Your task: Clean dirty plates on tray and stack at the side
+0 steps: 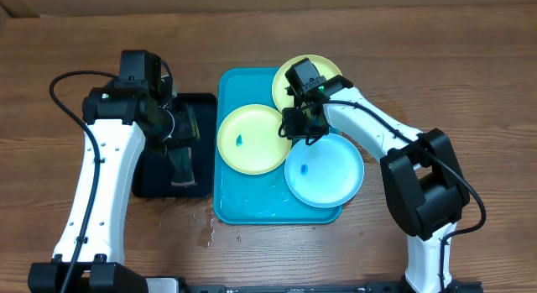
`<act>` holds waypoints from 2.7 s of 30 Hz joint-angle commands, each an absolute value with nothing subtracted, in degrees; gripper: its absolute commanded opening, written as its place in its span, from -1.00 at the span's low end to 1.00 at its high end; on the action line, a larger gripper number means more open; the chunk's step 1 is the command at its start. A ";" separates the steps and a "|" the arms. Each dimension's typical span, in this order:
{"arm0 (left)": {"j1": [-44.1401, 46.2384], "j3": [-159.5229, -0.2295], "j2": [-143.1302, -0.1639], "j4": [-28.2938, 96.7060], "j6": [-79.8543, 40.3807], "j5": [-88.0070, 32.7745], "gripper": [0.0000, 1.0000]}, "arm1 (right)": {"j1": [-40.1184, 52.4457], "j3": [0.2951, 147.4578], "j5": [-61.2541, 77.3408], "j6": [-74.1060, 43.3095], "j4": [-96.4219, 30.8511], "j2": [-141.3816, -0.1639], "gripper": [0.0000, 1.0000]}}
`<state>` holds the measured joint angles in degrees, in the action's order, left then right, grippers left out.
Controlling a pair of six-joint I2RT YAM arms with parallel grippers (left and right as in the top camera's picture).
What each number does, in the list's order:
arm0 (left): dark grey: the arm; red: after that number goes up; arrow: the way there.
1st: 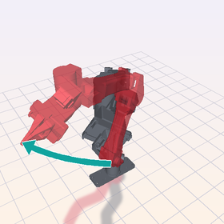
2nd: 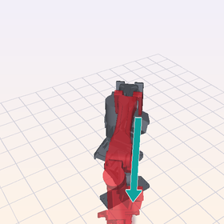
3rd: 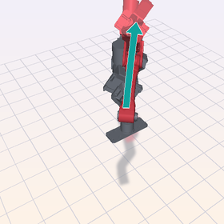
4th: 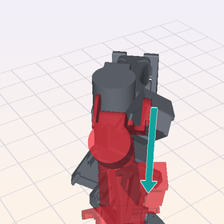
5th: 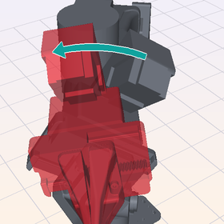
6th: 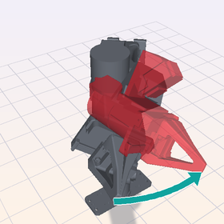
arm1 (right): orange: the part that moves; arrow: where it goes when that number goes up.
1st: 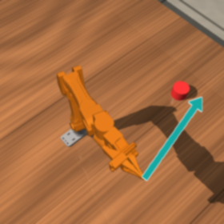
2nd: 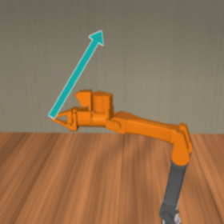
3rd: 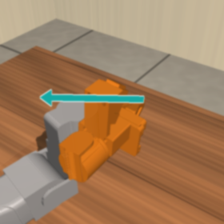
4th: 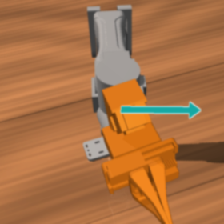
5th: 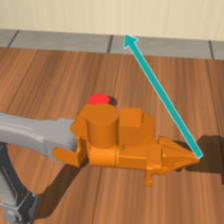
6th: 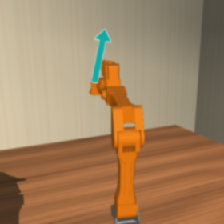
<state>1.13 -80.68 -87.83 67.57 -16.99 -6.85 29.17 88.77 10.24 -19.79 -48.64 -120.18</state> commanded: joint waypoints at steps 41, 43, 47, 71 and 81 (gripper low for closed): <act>1.21 -81.47 -88.05 69.14 -16.25 -7.05 0.21 | 31.18 88.33 6.44 -19.81 -48.73 -119.94 -0.49; 1.21 -81.47 -88.05 69.12 -16.25 -7.05 0.21 | 31.18 88.33 6.46 -19.81 -48.73 -119.94 -0.51; 1.21 -81.47 -88.05 69.12 -16.25 -7.05 0.22 | 31.18 87.74 6.44 -19.79 -48.58 -119.94 -0.59; 1.21 -81.47 -88.05 69.45 -16.27 -7.07 0.25 | 31.11 88.12 6.44 -19.79 -46.35 -119.92 -0.74; 1.21 -81.47 -88.05 69.78 -16.29 -7.07 0.26 | 31.00 88.23 6.42 -19.77 -46.06 -119.92 -0.72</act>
